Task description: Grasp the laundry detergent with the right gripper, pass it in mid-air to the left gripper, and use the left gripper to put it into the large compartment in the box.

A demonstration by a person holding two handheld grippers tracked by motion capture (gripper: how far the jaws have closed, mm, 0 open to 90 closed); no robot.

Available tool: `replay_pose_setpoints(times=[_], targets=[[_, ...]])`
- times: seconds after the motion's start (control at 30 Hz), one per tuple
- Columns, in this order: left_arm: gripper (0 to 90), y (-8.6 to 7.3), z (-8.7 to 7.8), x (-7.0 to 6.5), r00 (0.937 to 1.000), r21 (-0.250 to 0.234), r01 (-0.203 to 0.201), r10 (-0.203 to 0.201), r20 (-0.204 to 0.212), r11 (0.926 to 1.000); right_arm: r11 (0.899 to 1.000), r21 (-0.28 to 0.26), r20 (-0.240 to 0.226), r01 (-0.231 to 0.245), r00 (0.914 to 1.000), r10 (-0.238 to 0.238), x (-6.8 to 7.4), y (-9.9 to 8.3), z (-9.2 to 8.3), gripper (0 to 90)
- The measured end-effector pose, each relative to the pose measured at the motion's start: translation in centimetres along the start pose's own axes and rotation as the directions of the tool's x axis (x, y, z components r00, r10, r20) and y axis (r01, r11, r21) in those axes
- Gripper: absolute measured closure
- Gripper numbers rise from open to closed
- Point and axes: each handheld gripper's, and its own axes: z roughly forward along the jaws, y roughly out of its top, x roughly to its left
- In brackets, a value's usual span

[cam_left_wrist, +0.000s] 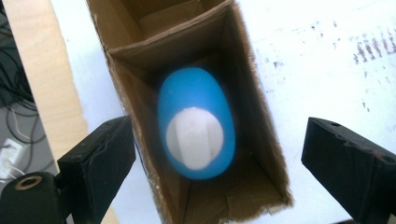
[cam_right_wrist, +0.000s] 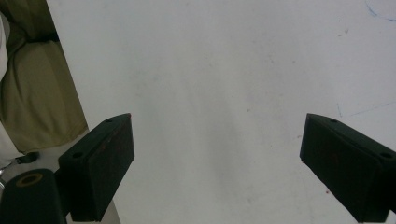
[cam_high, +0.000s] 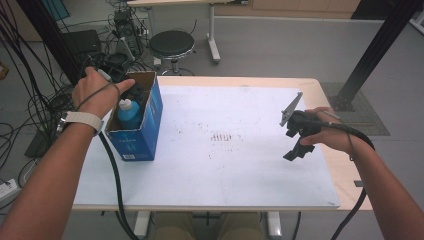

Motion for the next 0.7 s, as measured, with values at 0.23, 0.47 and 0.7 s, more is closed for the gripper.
replay_pose_setpoints(times=[0.23,0.47,0.7], targets=[[10.2,0.3,-1.8,-0.9,0.9980,-0.012,-0.063,0.063,0.006,0.9979,1.000,0.001,0.003,0.004,1.0000,-0.004,0.0,0.1,-0.3,10.1],[9.4,0.7,-3.3,-2.1,0.9836,-0.030,-0.164,0.166,0.071,0.9860,1.000,-0.002,0.006,0.002,1.0000,-0.002,-0.1,0.2,-0.6,10.0],[9.5,0.8,-4.2,-3.8,0.9588,-0.061,-0.263,0.268,0.095,0.9629,1.000,0.001,0.006,-0.002,1.0000,0.002,-0.1,0.1,-0.7,10.0]])
